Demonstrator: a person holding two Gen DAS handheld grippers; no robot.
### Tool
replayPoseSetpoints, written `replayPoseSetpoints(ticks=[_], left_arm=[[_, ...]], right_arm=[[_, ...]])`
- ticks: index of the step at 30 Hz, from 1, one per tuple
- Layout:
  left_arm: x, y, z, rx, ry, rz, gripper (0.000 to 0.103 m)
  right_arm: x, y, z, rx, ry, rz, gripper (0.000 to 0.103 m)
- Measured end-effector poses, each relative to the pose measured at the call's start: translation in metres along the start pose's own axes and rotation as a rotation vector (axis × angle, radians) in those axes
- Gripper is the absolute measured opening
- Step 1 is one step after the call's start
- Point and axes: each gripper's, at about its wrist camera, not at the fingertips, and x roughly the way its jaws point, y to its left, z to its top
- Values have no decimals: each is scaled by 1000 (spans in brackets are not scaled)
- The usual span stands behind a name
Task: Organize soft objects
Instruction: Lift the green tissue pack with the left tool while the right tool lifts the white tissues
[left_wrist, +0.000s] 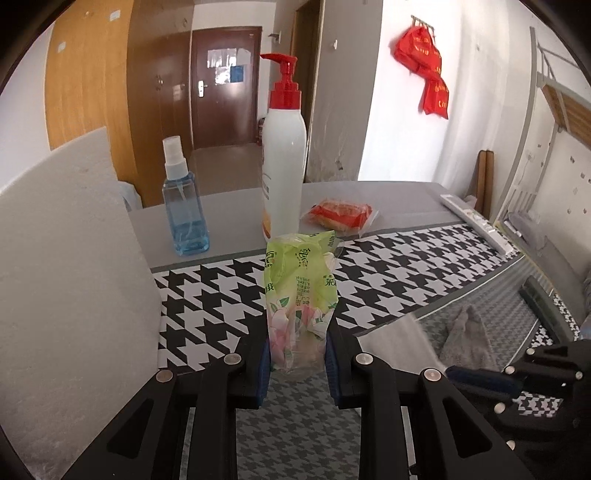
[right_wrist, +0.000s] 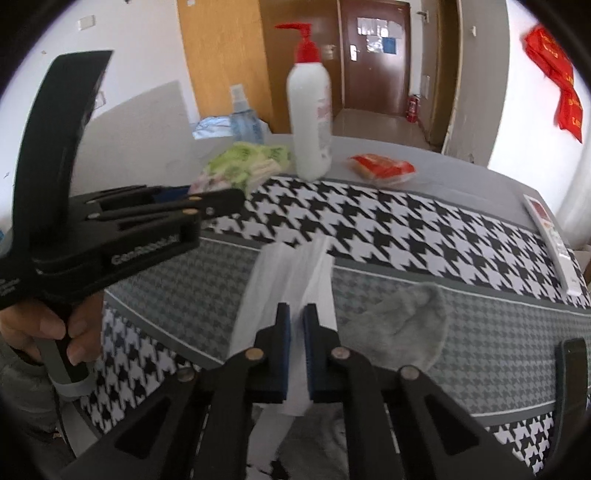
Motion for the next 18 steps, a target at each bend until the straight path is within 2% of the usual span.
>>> replayPoseSetpoints(ticks=[4,7,11,12,14,18], left_arm=[[-5,2,0,-4,-6,6,26],[-8,4,0,-10,-12,5,26],[-11,4,1,-11,-22,-1,26],[-11,3,1,-10,-23,-2,26],[-13,2,1,-8,-25,-9,26],[-16,4,1,-14,-32,-11,26]], right_arm=[[1,6,2,-10,12,2,10],[3,9,0,-12,25,-5,17],[-3,14,2,-8,6,15,20],[-4,19,1,-15,7,28,22],[-2,26,0,-33,17,27,38],[6,33,0,-52,31,11,41]])
